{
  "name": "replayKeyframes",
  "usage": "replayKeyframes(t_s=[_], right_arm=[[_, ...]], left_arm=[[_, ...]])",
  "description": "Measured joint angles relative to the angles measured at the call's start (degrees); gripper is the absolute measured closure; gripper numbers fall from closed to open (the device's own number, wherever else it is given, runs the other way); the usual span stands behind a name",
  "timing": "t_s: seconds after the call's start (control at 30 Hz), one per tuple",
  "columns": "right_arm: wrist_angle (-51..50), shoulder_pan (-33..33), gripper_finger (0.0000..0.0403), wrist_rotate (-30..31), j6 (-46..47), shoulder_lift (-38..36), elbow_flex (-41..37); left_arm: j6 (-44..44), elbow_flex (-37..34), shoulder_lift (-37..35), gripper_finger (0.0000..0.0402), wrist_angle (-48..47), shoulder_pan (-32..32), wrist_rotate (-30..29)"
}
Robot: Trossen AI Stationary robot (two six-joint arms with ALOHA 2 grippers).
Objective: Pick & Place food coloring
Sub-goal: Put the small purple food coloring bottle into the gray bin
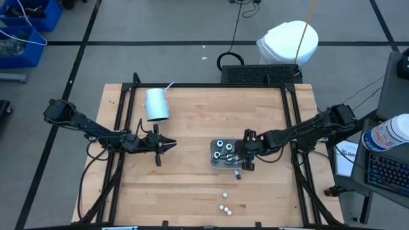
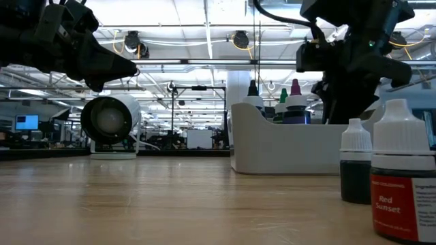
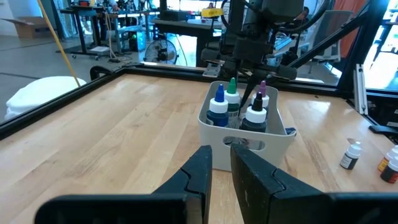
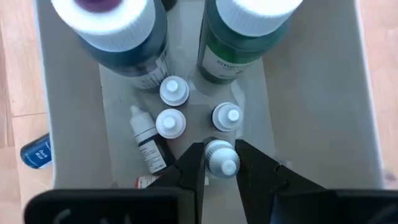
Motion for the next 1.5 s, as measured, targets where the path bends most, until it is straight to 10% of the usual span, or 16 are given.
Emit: replayKeyframes(t_s=[1.5], right_arm=[[0.47, -0.95, 0.0321, -2.26, 1.15, 0.02, 0.04]], left_arm=[[0.38, 0.00, 0.00, 0.0334, -0.04, -0.02, 0.00]])
